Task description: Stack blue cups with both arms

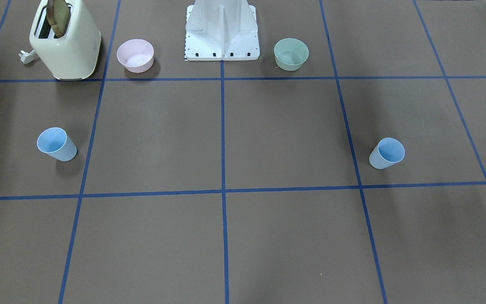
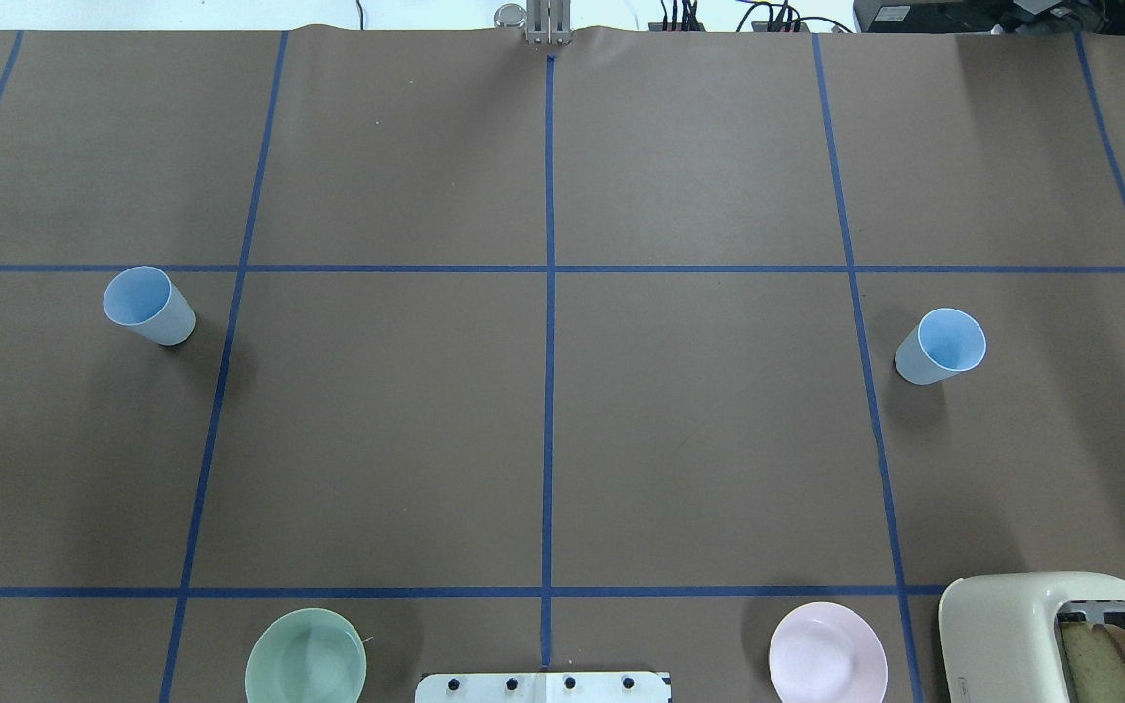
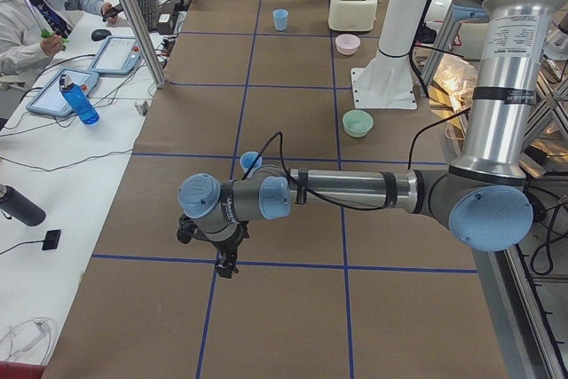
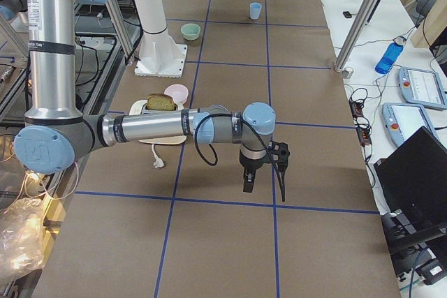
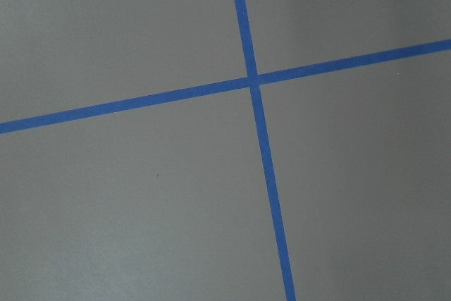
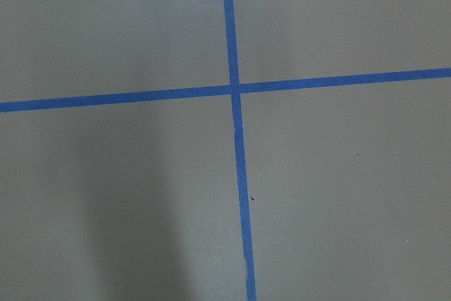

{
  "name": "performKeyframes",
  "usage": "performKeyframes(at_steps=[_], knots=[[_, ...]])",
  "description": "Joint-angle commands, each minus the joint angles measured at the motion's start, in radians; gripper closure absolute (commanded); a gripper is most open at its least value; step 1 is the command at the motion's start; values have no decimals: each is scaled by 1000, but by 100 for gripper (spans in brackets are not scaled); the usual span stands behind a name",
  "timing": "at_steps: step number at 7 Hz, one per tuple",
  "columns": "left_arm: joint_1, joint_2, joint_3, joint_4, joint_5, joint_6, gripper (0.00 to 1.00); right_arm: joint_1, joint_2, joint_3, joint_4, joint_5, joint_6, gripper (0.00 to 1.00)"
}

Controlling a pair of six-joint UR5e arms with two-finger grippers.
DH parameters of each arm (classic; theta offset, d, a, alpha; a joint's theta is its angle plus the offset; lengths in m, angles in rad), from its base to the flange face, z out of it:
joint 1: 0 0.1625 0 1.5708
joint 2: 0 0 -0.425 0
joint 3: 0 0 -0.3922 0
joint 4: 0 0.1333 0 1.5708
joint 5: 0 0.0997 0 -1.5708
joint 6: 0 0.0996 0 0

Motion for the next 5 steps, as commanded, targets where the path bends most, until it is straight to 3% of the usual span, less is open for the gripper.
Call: performKeyframes(at_steps=[1,3,5], knots=[[0,-3,-6,-1,-47,-36,1,-3,25,4,-1,0,-3,0],[32,-12,-76,-1,-52,-93,1,-15,61,-4,14,15,-9,0],[170,-31,-217,-1,-52,-367,1,-79,113,-6,54,32,49,0]])
